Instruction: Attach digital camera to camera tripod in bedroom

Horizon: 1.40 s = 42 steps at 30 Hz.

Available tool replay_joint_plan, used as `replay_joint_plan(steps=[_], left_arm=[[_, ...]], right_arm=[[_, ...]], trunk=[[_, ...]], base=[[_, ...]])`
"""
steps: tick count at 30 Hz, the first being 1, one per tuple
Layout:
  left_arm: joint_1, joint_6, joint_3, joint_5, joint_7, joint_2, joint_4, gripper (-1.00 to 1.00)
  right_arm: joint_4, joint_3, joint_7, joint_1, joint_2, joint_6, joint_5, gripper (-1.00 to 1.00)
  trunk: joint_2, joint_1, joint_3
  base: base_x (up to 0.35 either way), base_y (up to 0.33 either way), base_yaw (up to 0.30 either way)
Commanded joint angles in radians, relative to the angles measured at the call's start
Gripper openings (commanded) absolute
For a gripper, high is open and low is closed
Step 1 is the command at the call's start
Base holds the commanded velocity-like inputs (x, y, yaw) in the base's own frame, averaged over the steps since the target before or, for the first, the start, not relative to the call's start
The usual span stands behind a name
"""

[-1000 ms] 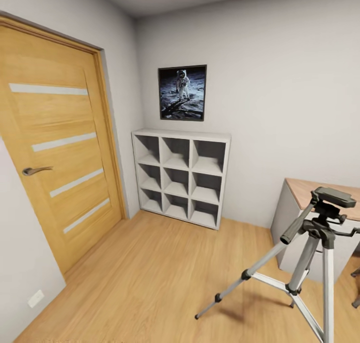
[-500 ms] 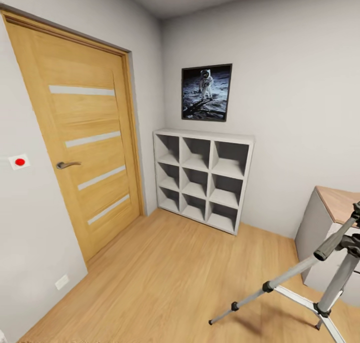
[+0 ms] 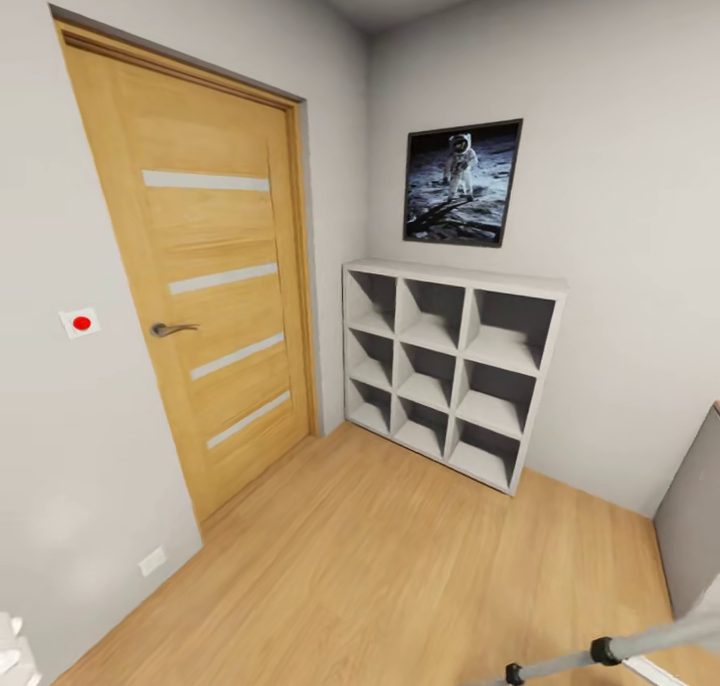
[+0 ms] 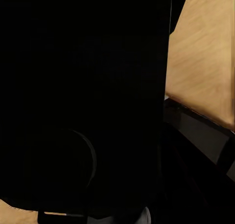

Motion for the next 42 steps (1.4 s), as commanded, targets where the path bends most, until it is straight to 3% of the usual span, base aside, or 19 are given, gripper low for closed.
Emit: replay_joint_plan(steps=[1, 20, 42], left_arm=[[0.0, 0.004, -0.008, 0.009, -0.005, 0.001, 0.0, -1.0], [0.0, 0.004, -0.008, 0.009, -0.004, 0.005, 0.0, -1.0], [0.0, 0.003, -0.009, 0.009, -0.005, 0.003, -0.002, -1.0]], right_arm=[[0.003, -0.008, 0.0, -0.001, -0.001, -0.006, 0.008, 1.0], [0.001, -0.008, -0.013, -0.001, -0.002, -0.007, 0.014, 1.0], [0.003, -0.011, -0.016, -0.001, 0.0, -0.008, 0.0, 1.0]], trunk=[[-0.001, 0.001, 0.0], [-0.001, 0.001, 0.0], [-0.001, 0.001, 0.0]], base=[[0.317, 0.0, 0.058], [0.325, 0.024, 0.007], [0.307, 0.165, 0.0]])
